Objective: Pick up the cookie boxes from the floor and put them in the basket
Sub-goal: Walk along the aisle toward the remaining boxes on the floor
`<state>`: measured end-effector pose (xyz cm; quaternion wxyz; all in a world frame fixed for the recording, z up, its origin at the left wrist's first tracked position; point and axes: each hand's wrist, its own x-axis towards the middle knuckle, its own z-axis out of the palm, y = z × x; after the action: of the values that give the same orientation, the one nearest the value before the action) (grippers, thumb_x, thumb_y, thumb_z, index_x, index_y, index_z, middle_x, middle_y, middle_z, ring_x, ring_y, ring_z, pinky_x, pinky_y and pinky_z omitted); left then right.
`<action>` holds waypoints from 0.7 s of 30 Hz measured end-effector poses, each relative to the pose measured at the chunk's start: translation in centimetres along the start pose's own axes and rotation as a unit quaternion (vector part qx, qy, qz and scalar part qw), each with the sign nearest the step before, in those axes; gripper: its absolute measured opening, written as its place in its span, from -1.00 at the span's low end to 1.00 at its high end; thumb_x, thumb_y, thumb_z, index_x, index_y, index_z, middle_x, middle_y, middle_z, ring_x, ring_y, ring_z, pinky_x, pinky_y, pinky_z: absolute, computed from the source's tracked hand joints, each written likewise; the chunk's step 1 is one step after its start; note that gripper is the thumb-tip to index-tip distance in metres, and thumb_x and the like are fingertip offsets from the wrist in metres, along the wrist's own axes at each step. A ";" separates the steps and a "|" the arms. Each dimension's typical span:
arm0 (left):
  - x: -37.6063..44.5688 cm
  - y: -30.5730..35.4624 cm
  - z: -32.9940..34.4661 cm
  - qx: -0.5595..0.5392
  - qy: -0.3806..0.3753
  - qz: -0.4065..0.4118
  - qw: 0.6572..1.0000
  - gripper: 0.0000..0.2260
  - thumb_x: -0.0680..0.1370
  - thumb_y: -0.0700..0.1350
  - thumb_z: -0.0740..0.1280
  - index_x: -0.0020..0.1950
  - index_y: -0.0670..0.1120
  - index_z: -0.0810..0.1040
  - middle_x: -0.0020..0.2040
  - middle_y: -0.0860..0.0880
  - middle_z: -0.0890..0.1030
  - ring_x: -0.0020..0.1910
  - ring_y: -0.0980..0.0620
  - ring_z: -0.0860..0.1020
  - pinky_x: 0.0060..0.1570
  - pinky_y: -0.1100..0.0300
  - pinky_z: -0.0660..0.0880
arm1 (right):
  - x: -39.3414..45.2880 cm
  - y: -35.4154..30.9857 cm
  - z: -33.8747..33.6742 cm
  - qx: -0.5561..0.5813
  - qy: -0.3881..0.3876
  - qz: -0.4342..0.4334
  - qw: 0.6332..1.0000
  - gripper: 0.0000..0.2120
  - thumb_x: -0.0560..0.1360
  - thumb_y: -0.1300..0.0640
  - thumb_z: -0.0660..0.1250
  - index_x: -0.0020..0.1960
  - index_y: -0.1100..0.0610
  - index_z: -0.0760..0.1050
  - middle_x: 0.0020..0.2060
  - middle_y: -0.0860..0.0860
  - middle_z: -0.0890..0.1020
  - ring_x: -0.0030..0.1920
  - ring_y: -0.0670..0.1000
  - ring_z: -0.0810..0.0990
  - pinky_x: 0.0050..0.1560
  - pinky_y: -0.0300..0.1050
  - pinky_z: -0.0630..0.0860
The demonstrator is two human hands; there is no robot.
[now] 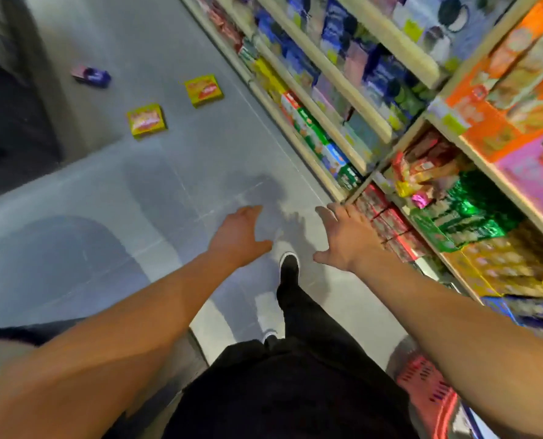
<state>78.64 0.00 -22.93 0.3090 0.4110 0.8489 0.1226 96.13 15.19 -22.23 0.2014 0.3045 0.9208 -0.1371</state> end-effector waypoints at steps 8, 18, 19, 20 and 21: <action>7.5 -6.6 -6.3 -0.077 0.025 -0.138 0.987 -0.26 0.47 0.08 0.42 0.56 -0.05 0.17 0.53 -0.06 0.26 0.48 -0.06 0.27 0.42 0.07 0.24 | 15.1 -5.1 -4.1 -0.029 -0.077 -0.095 0.992 -0.04 0.34 -0.19 0.45 0.57 0.01 0.02 0.52 0.04 0.15 0.52 0.13 0.09 0.50 0.04 0.09; 14.6 -19.2 -15.9 -0.147 0.093 -0.245 0.954 -0.27 0.47 0.06 0.41 0.56 -0.04 0.17 0.54 -0.05 0.23 0.47 -0.07 0.28 0.40 0.06 0.28 | 33.8 -18.6 -10.4 -0.108 -0.087 -0.217 0.966 -0.08 0.33 -0.18 0.45 0.54 0.07 0.12 0.48 0.05 0.24 0.48 0.13 0.20 0.46 0.00 0.21; 15.7 -21.4 -17.4 -0.151 0.096 -0.249 0.952 -0.27 0.47 0.06 0.41 0.56 -0.04 0.16 0.54 -0.05 0.23 0.46 -0.07 0.29 0.40 0.06 0.29 | 36.2 -21.0 -11.0 -0.115 -0.084 -0.222 0.965 -0.08 0.33 -0.18 0.45 0.54 0.07 0.12 0.48 0.05 0.24 0.48 0.13 0.20 0.46 0.00 0.21; 16.5 -23.0 -18.7 -0.153 0.097 -0.251 0.951 -0.27 0.48 0.07 0.40 0.56 -0.05 0.16 0.54 -0.05 0.23 0.46 -0.08 0.28 0.40 0.05 0.29 | 37.9 -22.9 -11.6 -0.118 -0.084 -0.224 0.964 -0.09 0.33 -0.19 0.45 0.54 0.06 0.12 0.48 0.05 0.25 0.48 0.13 0.20 0.47 0.00 0.21; 17.4 -25.0 -20.2 -0.156 0.099 -0.253 0.950 -0.27 0.48 0.08 0.40 0.56 -0.05 0.16 0.54 -0.06 0.23 0.47 -0.08 0.28 0.40 0.05 0.29 | 39.9 -25.1 -12.2 -0.120 -0.084 -0.225 0.963 -0.09 0.33 -0.19 0.45 0.54 0.05 0.12 0.47 0.05 0.26 0.48 0.13 0.21 0.46 0.00 0.22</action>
<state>42.26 -1.38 -26.11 0.3048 0.1159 0.9215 0.2109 47.86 20.46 -26.35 0.2771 0.0509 0.9550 -0.0922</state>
